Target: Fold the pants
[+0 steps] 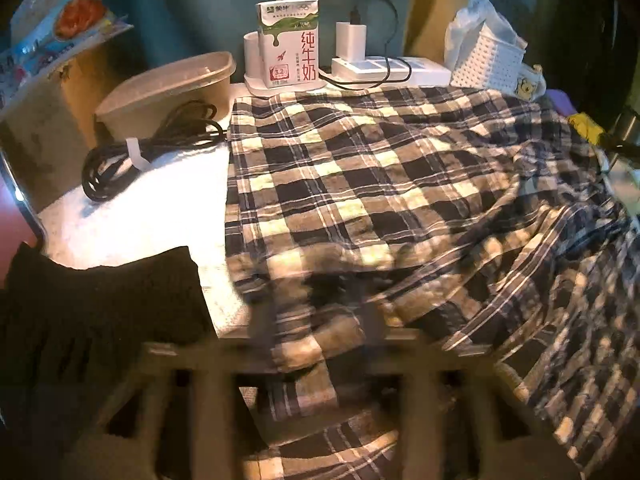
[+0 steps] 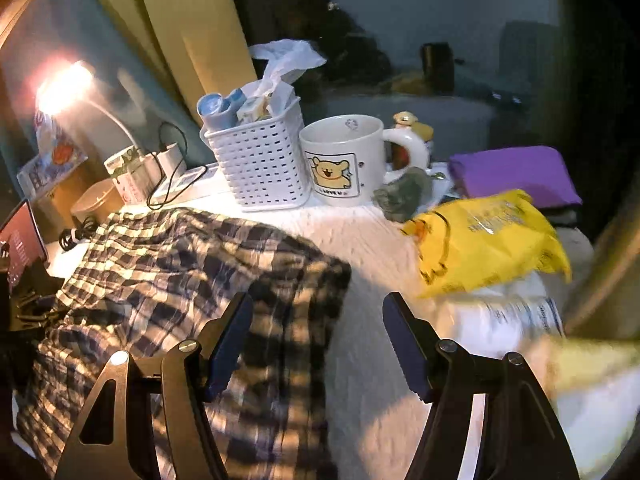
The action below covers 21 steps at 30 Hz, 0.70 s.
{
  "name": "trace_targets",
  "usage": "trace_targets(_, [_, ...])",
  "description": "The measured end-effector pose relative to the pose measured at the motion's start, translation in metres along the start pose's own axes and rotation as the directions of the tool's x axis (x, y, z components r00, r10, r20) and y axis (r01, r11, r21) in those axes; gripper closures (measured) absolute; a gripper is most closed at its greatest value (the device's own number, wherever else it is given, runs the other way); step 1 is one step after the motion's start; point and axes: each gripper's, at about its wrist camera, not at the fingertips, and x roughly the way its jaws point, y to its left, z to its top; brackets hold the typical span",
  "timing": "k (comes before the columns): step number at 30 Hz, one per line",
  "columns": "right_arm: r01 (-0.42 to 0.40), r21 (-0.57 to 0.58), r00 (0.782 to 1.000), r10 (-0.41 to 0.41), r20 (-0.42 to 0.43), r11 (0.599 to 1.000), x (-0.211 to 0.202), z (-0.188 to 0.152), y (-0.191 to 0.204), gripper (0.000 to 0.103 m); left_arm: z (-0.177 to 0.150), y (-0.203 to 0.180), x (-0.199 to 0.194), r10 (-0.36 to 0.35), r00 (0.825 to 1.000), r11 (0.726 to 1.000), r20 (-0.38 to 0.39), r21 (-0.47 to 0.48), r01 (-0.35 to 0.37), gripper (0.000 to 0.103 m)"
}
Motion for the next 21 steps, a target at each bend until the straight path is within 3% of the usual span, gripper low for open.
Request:
trace_targets(1, [-0.001, -0.005, 1.0, 0.001, -0.003, 1.0, 0.005, 0.005, -0.001, 0.034, 0.0, 0.002, 0.001, 0.016, 1.0, 1.0, 0.002, 0.004, -0.016, 0.101])
trace_targets(7, [-0.077, -0.003, 0.997, 0.077, -0.017, 0.997, 0.028, 0.029, -0.009, 0.034, -0.005, 0.005, -0.004, 0.079, 0.996, 0.997, 0.034, 0.001, -0.079, 0.102])
trace_targets(10, [-0.072, 0.002, 0.997, 0.072, -0.039, 0.997, 0.04, 0.033, -0.013, 0.034, -0.004, 0.011, -0.008, 0.132, 0.991, 0.991, 0.037, -0.015, -0.132, 0.102])
trace_targets(16, [-0.049, 0.014, 0.989, 0.051, -0.141, 0.999, 0.079, 0.026, -0.021, 0.035, 0.005, 0.022, -0.023, 0.087, 0.994, 0.994, 0.059, -0.065, -0.083, 0.1])
trace_targets(18, [-0.032, -0.016, 0.987, 0.029, -0.157, 0.999, 0.088, 0.022, -0.015, 0.048, 0.008, 0.021, -0.027, 0.078, 0.995, 0.995, 0.067, -0.069, -0.074, 0.1])
trace_targets(19, [-0.017, -0.026, 0.988, 0.013, -0.153, 1.0, 0.089, 0.021, -0.012, 0.065, 0.011, 0.02, -0.029, 0.075, 0.994, 0.995, 0.074, -0.072, -0.069, 0.1])
trace_targets(21, [0.026, -0.065, 0.989, -0.036, -0.146, 0.998, 0.092, 0.019, -0.004, 0.074, 0.015, 0.017, -0.031, 0.073, 0.994, 0.995, 0.08, -0.075, -0.068, 0.1])
